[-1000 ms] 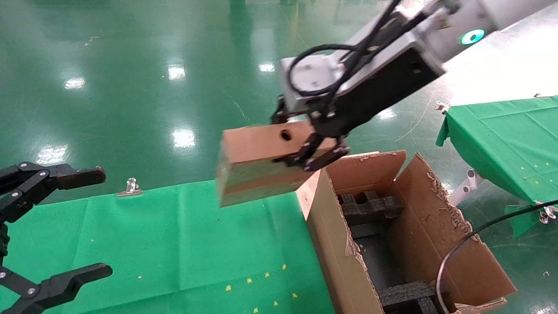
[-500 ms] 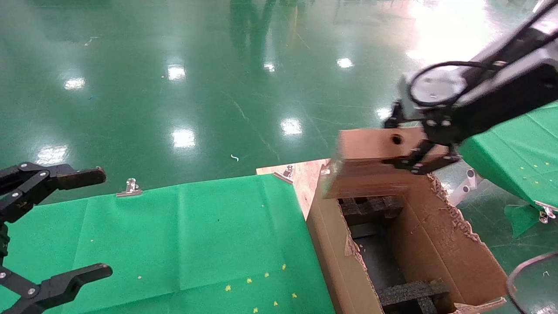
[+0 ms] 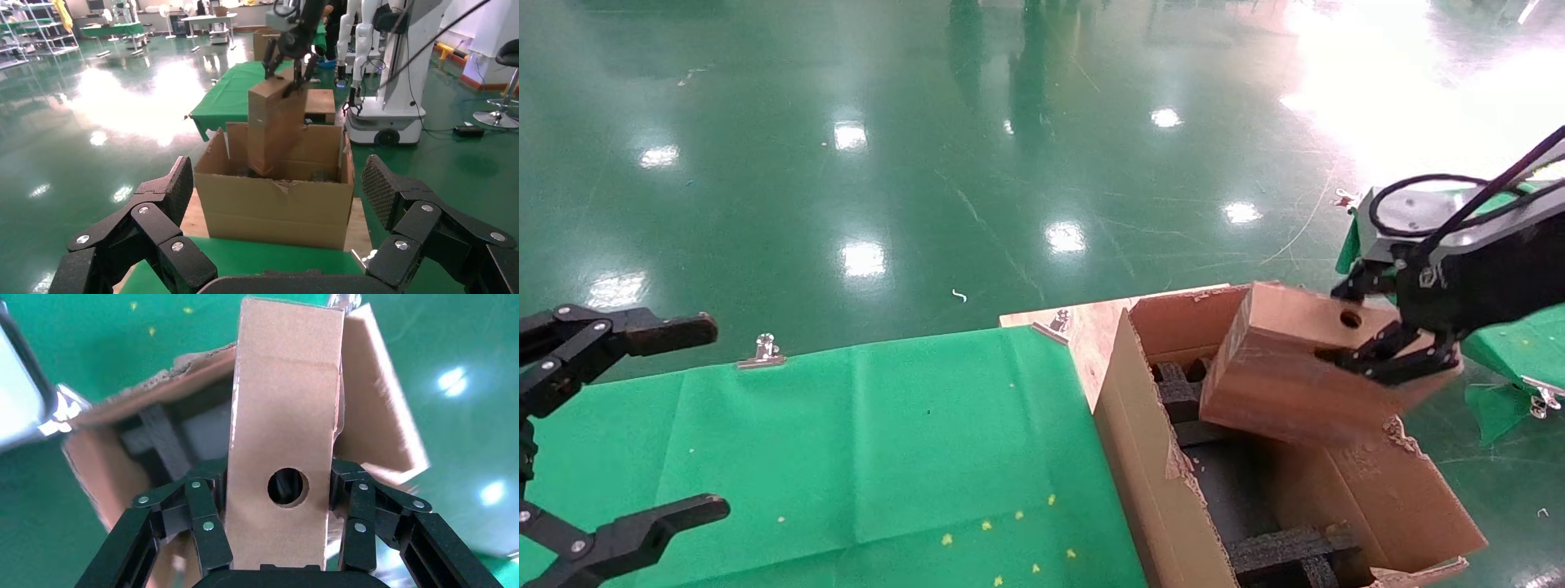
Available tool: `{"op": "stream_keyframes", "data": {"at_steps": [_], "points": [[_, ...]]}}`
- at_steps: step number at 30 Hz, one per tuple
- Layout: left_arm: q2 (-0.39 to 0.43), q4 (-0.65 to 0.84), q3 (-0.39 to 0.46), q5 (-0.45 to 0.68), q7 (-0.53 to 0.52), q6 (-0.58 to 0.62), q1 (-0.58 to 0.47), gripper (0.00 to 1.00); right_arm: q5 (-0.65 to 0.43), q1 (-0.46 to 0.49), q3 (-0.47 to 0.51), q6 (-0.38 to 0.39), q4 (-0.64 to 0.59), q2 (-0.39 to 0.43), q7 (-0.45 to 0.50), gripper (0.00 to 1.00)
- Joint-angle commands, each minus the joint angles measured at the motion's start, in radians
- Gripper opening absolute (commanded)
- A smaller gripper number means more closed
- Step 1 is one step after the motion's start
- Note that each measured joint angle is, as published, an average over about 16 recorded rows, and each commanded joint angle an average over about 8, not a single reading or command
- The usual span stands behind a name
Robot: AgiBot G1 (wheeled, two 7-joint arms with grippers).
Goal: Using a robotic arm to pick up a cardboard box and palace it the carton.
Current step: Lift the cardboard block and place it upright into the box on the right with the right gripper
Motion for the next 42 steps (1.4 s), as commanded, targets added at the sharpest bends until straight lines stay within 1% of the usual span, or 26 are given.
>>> {"op": "stream_keyframes", "data": {"at_steps": [1,7,15,18,21,25,31,34,37,42], "points": [[0.0,0.0,0.0,0.0,0.0,0.0,0.0,1.0,0.018,-0.021,-0.011,0.014,-0.016,0.018,0.041,0.0],[0.0,0.0,0.0,0.0,0.0,0.0,0.0,1.0,0.003,-0.064,-0.042,0.083,0.01,0.092,0.213,0.0],[0.0,0.0,0.0,0.0,0.0,0.0,0.0,1.0,-0.045,-0.085,-0.064,0.229,0.147,0.235,0.443,0.0],[0.0,0.0,0.0,0.0,0.0,0.0,0.0,1.0,-0.057,-0.089,-0.069,0.275,0.2,0.284,0.515,0.0],[0.0,0.0,0.0,-0.001,0.0,0.0,0.0,1.0,-0.061,-0.092,-0.073,0.304,0.244,0.319,0.559,0.0],[0.0,0.0,0.0,-0.001,0.0,0.0,0.0,1.0,-0.063,-0.094,-0.075,0.32,0.267,0.335,0.571,0.0],[0.0,0.0,0.0,-0.001,0.0,0.0,0.0,1.0,-0.062,-0.093,-0.074,0.309,0.249,0.32,0.559,0.0],[0.0,0.0,0.0,-0.001,0.0,0.0,0.0,1.0,-0.061,-0.097,-0.075,0.314,0.242,0.31,0.568,0.0],[0.0,0.0,0.0,-0.001,0.0,0.0,0.0,1.0,-0.062,-0.114,-0.084,0.339,0.242,0.295,0.603,0.0],[0.0,0.0,0.0,-0.001,0.0,0.0,0.0,1.0,-0.082,-0.151,-0.108,0.4,0.263,0.262,0.708,0.0]]}}
